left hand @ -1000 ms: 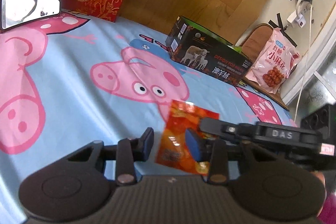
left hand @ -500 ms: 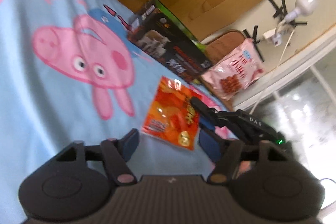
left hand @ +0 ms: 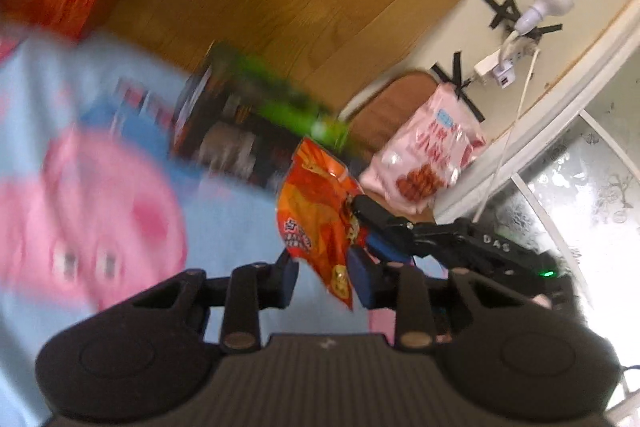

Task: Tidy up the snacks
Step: 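Carry the orange bag into the black tin box and open the right gripper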

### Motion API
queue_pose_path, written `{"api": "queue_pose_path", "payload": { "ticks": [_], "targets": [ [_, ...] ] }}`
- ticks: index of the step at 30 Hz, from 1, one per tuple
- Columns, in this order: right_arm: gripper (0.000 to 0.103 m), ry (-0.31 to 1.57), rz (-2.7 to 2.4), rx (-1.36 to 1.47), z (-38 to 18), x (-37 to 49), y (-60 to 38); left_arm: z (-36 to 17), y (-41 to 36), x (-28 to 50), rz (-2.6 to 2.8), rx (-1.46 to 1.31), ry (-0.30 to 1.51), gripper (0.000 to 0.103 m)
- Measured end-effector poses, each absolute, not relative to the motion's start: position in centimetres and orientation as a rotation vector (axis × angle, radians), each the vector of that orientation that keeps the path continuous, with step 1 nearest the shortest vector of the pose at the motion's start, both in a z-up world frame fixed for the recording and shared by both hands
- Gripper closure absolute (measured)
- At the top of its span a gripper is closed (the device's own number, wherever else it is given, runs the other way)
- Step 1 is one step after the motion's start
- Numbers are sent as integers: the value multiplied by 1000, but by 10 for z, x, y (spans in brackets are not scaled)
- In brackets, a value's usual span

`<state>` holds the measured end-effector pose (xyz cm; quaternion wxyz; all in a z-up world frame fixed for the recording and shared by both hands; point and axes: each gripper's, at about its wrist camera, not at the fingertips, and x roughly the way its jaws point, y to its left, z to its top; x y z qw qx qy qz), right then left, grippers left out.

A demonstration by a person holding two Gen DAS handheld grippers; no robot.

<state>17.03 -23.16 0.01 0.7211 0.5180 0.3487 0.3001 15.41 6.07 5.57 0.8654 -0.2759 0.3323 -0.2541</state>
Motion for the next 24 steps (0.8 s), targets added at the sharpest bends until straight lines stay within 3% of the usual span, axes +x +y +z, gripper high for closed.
{"api": "queue_pose_path", "payload": {
  "ticks": [6, 13, 14, 18, 24],
  "targets": [
    [91, 615, 619, 879, 65, 229, -211, 89, 49, 230, -436, -448, 640, 73],
    [87, 576, 490, 575, 68, 297, -163, 71, 37, 290, -263, -275, 690, 64],
    [86, 574, 470, 528, 65, 302, -157, 68, 38, 290, -262, -273, 692, 63],
    [65, 500, 401, 401, 64, 297, -151, 70, 44, 272, -269, -255, 644, 58],
    [65, 363, 375, 435, 75, 249, -185, 84, 49, 225, -292, -267, 583, 55]
  ]
}}
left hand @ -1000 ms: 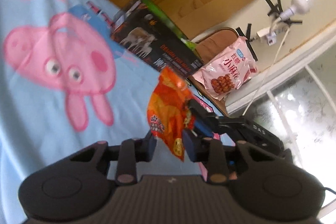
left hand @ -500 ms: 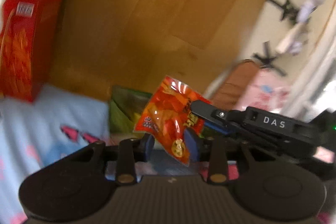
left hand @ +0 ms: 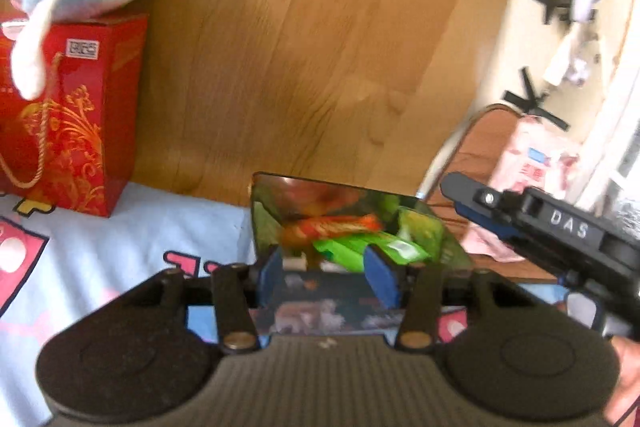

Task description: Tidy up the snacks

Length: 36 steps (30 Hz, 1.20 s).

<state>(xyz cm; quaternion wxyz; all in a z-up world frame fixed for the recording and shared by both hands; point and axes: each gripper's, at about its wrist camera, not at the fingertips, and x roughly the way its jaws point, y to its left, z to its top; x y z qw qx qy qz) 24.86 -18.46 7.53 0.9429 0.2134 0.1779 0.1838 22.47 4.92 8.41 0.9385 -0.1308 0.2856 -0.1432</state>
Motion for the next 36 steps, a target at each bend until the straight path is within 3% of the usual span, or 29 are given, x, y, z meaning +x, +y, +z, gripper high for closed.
{"api": "queue_pose_path", "payload": {
  "ticks": [14, 15, 17, 21, 25, 33, 36],
  "targets": [
    [64, 351, 244, 437, 56, 73, -219, 78, 4, 91, -269, -127, 599, 41],
    [64, 362, 234, 434, 54, 66, -220, 78, 1, 83, -268, -120, 596, 38],
    [63, 375, 226, 437, 54, 53, -221, 77, -4, 68, -253, -101, 582, 17],
    [62, 380, 219, 425, 54, 26, -223, 77, -12, 39, -216, -53, 547, 12],
    [60, 384, 226, 404, 51, 4, -219, 75, -14, 20, -181, -38, 548, 0],
    [48, 426, 254, 389, 45, -28, -207, 70, -12, -6, -111, -43, 560, 0],
    [47, 419, 266, 387, 48, -36, -204, 71, -9, -14, -103, -52, 558, 0]
  ]
}}
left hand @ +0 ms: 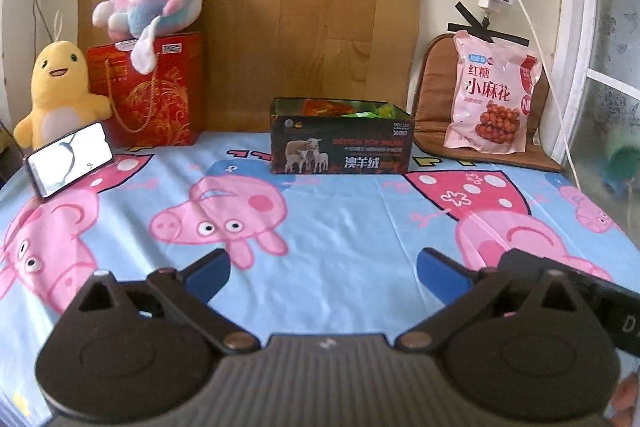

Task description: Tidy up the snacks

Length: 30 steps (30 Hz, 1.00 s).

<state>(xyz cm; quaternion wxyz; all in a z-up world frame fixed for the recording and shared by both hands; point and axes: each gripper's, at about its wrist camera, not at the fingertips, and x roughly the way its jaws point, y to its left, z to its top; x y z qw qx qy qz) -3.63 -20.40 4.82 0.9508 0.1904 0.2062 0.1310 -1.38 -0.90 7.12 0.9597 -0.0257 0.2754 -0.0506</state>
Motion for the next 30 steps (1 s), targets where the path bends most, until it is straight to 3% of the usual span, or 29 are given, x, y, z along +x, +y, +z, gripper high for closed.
{"api": "queue_pose_path", "payload": {
  "ticks": [4, 6, 30],
  "targets": [
    [45, 419, 270, 382, 50, -43, -200, 73, -6, -22, -86, -45, 560, 0],
    [34, 428, 269, 392, 50, -45, -199, 73, -4, -26, -79, -41, 554, 0],
    [25, 487, 243, 383, 33, -56, -187, 67, -7, -40, -2, 32, 496, 0]
  ]
}}
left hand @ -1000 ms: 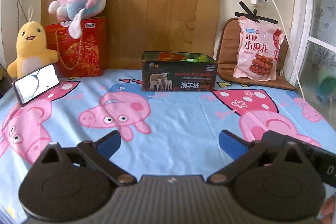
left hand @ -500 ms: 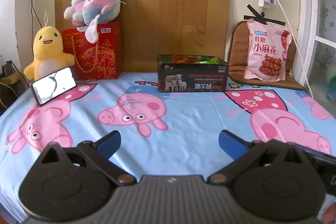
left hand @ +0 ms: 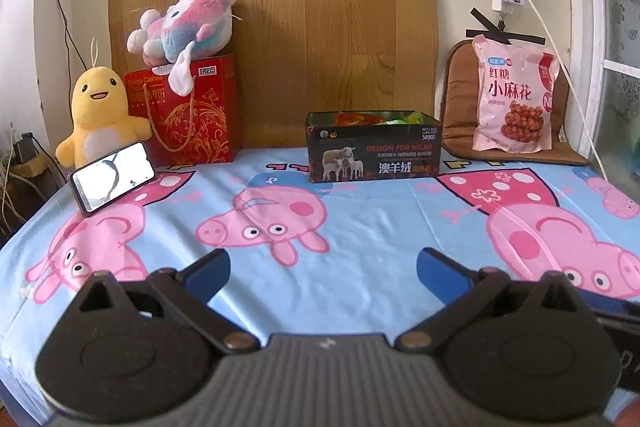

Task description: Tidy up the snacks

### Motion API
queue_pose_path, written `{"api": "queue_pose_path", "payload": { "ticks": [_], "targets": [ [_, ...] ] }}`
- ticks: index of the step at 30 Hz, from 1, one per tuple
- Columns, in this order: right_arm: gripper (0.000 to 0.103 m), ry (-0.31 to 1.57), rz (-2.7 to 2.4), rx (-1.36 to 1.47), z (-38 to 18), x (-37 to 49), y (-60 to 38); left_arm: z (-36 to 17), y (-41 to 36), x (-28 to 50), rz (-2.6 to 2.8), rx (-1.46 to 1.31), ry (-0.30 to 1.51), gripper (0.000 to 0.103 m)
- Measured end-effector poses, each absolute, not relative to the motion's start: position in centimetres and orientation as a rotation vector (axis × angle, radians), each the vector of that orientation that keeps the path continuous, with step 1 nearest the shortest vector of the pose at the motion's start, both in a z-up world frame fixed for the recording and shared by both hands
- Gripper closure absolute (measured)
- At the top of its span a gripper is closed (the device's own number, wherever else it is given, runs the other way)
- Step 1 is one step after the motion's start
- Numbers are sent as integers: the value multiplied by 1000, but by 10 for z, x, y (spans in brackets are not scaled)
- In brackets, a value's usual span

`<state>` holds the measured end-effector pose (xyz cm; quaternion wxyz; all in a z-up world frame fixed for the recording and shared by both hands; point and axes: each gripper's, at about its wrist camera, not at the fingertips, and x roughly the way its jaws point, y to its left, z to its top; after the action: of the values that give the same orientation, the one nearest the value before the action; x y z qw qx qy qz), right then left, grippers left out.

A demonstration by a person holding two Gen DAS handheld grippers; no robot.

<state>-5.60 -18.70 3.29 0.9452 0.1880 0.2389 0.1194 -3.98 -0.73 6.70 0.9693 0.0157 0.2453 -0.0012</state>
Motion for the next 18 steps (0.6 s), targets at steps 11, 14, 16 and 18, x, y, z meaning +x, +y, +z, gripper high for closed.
{"api": "queue_pose_path", "payload": {
  "ticks": [11, 14, 16, 18],
  "targets": [
    [22, 481, 217, 372, 32, -57, -190, 65, -3, -40, -34, -10, 519, 0],
    [22, 486, 211, 376, 31, -56, -192, 63, -2, -40, -28, -13, 521, 0],
    [22, 491, 209, 378, 31, -56, -193, 62, -2, -39, -23, -14, 526, 0],
    [22, 494, 205, 379, 30, -56, -192, 61, -1, -38, -17, -25, 536, 0]
  ]
}}
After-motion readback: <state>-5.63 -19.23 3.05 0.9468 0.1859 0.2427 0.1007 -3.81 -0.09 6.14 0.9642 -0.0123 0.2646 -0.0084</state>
